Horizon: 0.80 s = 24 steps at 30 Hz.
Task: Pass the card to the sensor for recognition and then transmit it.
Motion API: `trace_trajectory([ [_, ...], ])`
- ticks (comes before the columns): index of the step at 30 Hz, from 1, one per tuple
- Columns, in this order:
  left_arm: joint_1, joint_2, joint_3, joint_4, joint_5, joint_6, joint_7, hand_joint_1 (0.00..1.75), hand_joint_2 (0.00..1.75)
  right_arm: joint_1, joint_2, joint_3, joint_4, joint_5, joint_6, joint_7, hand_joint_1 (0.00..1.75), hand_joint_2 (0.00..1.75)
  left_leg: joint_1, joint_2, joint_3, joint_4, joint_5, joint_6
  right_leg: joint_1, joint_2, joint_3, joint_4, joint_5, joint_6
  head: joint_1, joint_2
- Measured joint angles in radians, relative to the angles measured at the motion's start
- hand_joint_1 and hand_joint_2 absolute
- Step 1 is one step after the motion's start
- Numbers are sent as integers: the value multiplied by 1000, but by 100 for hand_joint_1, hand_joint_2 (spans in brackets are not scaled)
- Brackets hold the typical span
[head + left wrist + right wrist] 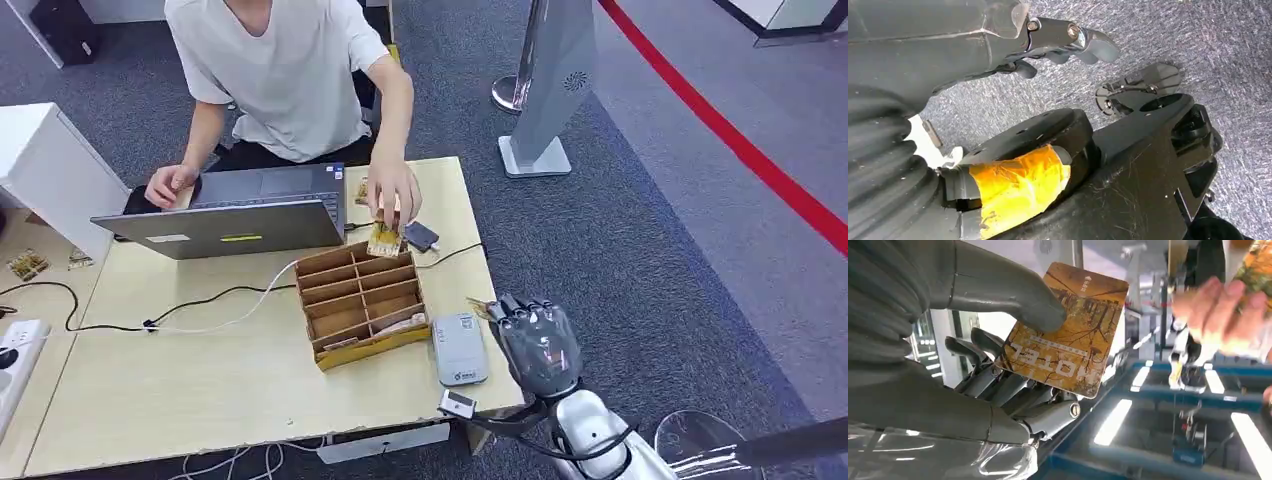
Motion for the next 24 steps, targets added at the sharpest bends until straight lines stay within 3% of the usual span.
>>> trace_trajectory([
  [5, -1, 0, 0, 0, -9, 0, -5, 0, 175, -3, 46, 8, 93, -68, 0, -48, 175, 175, 0, 0, 0, 0, 0, 0, 0, 0, 0, 0, 0, 0, 0, 0],
  [11, -3, 0, 0, 0, -18, 0, -5, 0, 175, -27, 100, 29, 191, -87, 0, -63, 175, 175, 0, 0, 0, 0, 0, 0, 0, 0, 0, 0, 0, 0, 0, 0],
  [14, -3, 0, 0, 0, -18, 0, -8, 0, 175, -29, 114, 45, 224, -125, 0, -94, 175, 175, 0, 0, 0, 0, 0, 0, 0, 0, 0, 0, 0, 0, 0, 0],
  [24, -3, 0, 1, 0, -18, 2, -11, 0, 175, -5, 154, 108, 294, -162, 0, -101, 175, 175, 0, 0, 0, 0, 0, 0, 0, 0, 0, 0, 0, 0, 0, 0],
])
